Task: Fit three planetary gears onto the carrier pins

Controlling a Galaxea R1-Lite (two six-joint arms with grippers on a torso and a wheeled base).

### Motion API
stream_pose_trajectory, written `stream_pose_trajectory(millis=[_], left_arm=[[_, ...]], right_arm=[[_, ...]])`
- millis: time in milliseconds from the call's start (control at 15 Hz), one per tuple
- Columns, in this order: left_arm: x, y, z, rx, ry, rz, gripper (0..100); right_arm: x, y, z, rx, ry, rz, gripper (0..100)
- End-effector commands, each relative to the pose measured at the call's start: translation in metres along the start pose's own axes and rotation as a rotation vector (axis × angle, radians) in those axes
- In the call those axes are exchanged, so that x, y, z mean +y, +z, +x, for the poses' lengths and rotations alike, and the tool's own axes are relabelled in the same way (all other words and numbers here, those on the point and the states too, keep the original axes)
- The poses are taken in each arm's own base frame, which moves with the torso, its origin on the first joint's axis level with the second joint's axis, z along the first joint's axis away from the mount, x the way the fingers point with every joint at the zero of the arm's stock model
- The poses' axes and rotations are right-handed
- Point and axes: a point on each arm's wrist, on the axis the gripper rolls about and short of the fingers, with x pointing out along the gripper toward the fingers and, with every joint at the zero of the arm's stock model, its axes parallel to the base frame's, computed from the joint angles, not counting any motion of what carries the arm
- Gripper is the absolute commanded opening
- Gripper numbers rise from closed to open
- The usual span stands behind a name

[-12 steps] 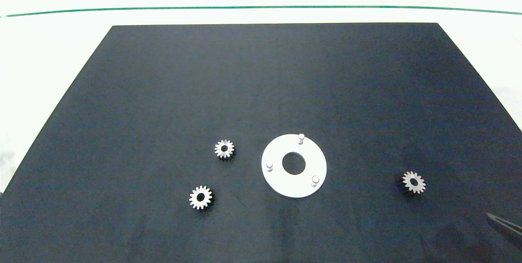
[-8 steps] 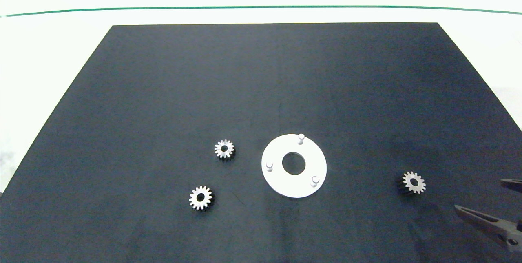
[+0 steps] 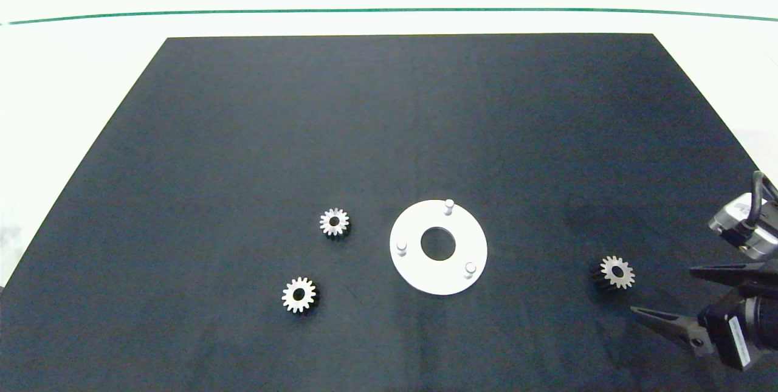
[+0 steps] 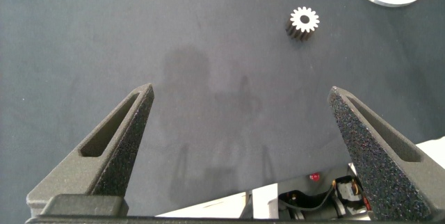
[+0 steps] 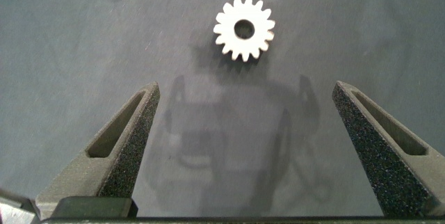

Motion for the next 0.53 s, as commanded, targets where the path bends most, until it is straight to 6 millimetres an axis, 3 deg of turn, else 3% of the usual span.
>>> stream_pose_trajectory(millis=[67,533], left_arm=[[0.0,0.0,0.0,0.004,-0.001,-0.002,100],[0.0,0.0,-0.002,-0.01,0.0,0.0,100]], right_arm=[[-0.004,0.011,0.018,0.042,0.008,0.005,100],[-0.005,0.014,0.047,0.102,0.026,0.007,100]])
